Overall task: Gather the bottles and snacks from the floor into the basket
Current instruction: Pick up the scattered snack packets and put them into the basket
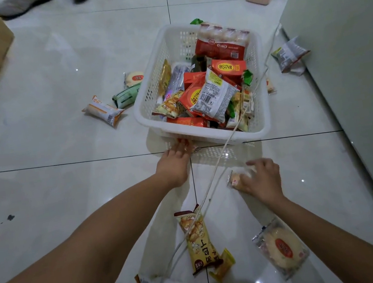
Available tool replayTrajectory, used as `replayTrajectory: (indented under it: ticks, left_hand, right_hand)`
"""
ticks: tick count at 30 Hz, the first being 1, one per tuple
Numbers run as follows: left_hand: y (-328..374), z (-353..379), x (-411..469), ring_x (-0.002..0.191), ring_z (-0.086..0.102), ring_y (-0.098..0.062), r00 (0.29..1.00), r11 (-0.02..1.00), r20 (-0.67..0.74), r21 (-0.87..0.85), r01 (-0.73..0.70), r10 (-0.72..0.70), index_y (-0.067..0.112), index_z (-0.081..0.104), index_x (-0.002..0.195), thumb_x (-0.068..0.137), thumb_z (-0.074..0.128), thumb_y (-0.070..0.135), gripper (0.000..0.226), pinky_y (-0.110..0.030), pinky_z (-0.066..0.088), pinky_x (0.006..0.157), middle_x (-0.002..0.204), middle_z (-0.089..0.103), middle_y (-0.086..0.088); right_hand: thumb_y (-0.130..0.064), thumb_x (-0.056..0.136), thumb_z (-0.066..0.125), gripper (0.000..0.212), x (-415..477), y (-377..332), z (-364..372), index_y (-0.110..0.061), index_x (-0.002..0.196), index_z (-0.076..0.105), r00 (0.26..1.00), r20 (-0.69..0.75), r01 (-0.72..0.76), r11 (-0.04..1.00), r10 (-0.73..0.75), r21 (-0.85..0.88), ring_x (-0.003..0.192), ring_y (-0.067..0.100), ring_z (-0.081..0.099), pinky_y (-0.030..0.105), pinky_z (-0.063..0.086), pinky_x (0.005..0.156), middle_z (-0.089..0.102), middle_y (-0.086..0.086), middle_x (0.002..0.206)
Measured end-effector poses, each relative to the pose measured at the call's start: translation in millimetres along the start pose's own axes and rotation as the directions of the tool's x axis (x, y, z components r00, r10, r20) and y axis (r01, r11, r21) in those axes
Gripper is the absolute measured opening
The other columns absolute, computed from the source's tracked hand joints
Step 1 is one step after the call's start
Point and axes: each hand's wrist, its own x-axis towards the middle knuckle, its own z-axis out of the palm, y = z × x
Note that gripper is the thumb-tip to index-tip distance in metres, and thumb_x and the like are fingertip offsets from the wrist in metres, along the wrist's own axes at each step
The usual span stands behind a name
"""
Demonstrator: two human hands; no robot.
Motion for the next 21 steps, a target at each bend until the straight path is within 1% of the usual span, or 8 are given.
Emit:
replayTrajectory:
  ticks: [1, 2, 3, 5, 7, 11, 15, 21]
  left_hand:
    - [0, 2, -3, 0.148, 0.000, -0.027, 1.000, 1.000, -0.009, 0.027, 0.002, -0.002, 0.020, -0.001, 0.153, 0.093, 0.041, 0.013, 0.073, -0.040, 0.008, 0.121, 0.161, -0.003, -0.009]
    - [-1, 3, -5, 0.148, 0.000, -0.027, 1.000, 0.999, -0.018, 0.047, 0.003, -0.002, 0.020, -0.003, 0.152, 0.093, 0.041, 0.013, 0.075, -0.040, 0.007, 0.121, 0.161, -0.004, -0.009]
    - [-1, 3, -7, 0.148, 0.000, -0.027, 1.000, 0.998, -0.024, 0.069, 0.000, 0.002, 0.021, -0.004, 0.152, 0.093, 0.042, 0.013, 0.075, -0.040, 0.007, 0.120, 0.161, -0.004, -0.009]
    - [-3, 2, -7, 0.148, 0.000, -0.028, 0.999, 0.992, -0.033, 0.122, -0.015, 0.019, 0.021, -0.004, 0.152, 0.094, 0.041, 0.013, 0.074, -0.041, 0.008, 0.120, 0.161, -0.005, -0.009]
    - [-3, 1, -5, 0.148, 0.002, -0.027, 0.998, 0.989, -0.043, 0.143, -0.030, 0.037, 0.022, -0.003, 0.152, 0.096, 0.039, 0.013, 0.071, -0.040, 0.010, 0.120, 0.161, -0.004, -0.009]
    - [-9, 0, -5, 0.148, 0.006, -0.027, 0.997, 0.985, -0.025, 0.159, -0.070, 0.075, 0.019, 0.006, 0.153, 0.093, 0.042, 0.010, 0.070, -0.040, 0.012, 0.120, 0.161, 0.002, -0.005]
    - [-10, 3, -10, 0.147, 0.011, -0.026, 0.994, 0.981, -0.043, 0.174, -0.090, 0.099, 0.014, 0.012, 0.151, 0.090, 0.046, 0.011, 0.070, -0.040, 0.012, 0.120, 0.160, 0.009, -0.005]
    - [-14, 0, -24, 0.132, 0.038, -0.029, 0.983, 0.986, -0.138, 0.128, -0.104, 0.121, 0.017, 0.037, 0.138, 0.087, 0.051, 0.013, 0.053, -0.049, 0.017, 0.116, 0.141, 0.043, -0.004]
  right_hand:
    - [-0.023, 0.087, 0.058, 0.027, 2, -16, -6, -0.015, 0.113, 0.059, 0.996, -0.022, -0.078, 0.962, 0.086, 0.262, 0.118, 0.026, 0.041, 0.036, 0.035, 0.099, 0.048, 0.009, 0.122]
    - [-0.020, 0.090, 0.054, 0.018, 4, -36, -14, -0.013, 0.105, 0.060, 0.979, 0.044, -0.188, 0.802, 0.198, 0.568, 0.109, 0.025, 0.047, 0.034, 0.042, 0.090, 0.052, 0.009, 0.112]
    - [-0.021, 0.091, 0.050, 0.015, 6, -54, -22, -0.011, 0.099, 0.059, 0.946, 0.182, -0.301, 0.512, 0.270, 0.805, 0.098, 0.024, 0.053, 0.034, 0.047, 0.081, 0.056, 0.010, 0.104]
    - [-0.023, 0.093, 0.045, 0.018, 14, -78, -35, -0.008, 0.094, 0.053, 0.896, 0.374, -0.377, -0.036, 0.237, 0.926, 0.089, 0.026, 0.059, 0.036, 0.051, 0.080, 0.059, 0.015, 0.096]
    - [-0.023, 0.093, 0.045, 0.018, 23, -90, -43, -0.006, 0.099, 0.050, 0.885, 0.403, -0.355, -0.219, 0.235, 0.909, 0.091, 0.029, 0.061, 0.039, 0.051, 0.086, 0.058, 0.020, 0.102]
    - [-0.021, 0.097, 0.045, 0.034, 29, -99, -48, -0.001, 0.125, 0.042, 0.861, 0.416, -0.373, -0.193, 0.291, 0.908, 0.089, 0.034, 0.061, 0.043, 0.052, 0.083, 0.054, 0.024, 0.113]
    - [-0.021, 0.099, 0.042, 0.032, 32, -100, -54, 0.001, 0.122, 0.043, 0.850, 0.419, -0.396, -0.138, 0.320, 0.908, 0.090, 0.035, 0.061, 0.045, 0.052, 0.084, 0.056, 0.025, 0.112]
    - [-0.034, 0.096, 0.045, 0.047, 44, -90, -73, -0.002, 0.130, 0.040, 0.855, 0.398, -0.388, -0.099, 0.333, 0.916, 0.100, 0.035, 0.059, 0.045, 0.051, 0.092, 0.053, 0.026, 0.116]
